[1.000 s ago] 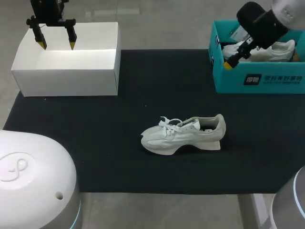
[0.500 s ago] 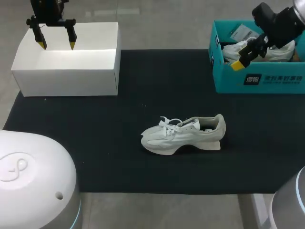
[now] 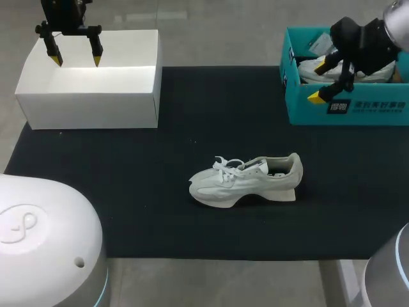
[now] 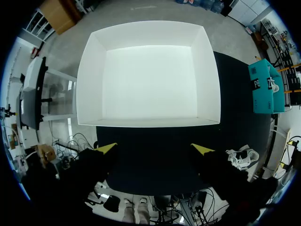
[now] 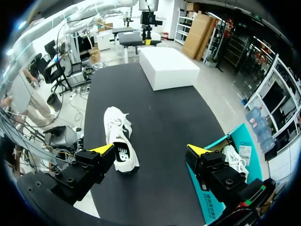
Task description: Take the shoe out of the shoebox, open the shoe tongue, remove and reinsert the insole, then place the shoe into the shoebox
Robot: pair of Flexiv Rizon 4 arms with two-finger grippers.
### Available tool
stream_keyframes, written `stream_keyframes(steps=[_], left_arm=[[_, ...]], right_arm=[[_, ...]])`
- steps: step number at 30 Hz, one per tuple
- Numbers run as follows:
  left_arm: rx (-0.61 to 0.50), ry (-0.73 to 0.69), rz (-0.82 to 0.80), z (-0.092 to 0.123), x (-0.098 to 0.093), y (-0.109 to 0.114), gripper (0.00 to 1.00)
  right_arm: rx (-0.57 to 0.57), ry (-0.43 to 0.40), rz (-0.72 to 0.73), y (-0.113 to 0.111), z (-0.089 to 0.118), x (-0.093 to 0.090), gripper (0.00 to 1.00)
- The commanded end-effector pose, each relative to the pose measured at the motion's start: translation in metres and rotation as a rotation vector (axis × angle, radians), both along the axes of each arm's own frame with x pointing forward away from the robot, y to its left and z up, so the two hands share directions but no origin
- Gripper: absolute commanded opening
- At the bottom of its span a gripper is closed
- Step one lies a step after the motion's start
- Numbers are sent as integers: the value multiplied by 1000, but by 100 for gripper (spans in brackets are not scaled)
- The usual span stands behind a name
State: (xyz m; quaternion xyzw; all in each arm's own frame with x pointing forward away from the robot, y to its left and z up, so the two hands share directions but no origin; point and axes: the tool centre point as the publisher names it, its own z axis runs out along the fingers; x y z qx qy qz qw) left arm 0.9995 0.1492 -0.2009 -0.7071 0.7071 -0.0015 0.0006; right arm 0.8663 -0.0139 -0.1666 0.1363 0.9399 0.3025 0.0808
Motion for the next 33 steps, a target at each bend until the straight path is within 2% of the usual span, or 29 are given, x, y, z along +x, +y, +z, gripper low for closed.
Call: stream_keyframes(steps=[1,10,13,18,26,31,33], left_arm=[[0,1,0,0,0,0,100],[0,1,0,0,0,0,100],[0,1,0,0,0,0,100],[0,1,0,0,0,0,100],[0,1,0,0,0,0,100],[0,1,0,0,0,0,100],[0,1,0,0,0,0,100]], right_arm=[[3,-6,-2,-1,-2,-2,100],[3,-6,-2,-1,-2,-2,100],[41,-67,0,-2,-19,-5,100],[47,-92,-1,-8,-48,-15,100],[62,-30,40,-11,-85,-34,100],[128,-27,79,-9,-115,-52,100],[178,-52,88,-7,-127,-56,100]])
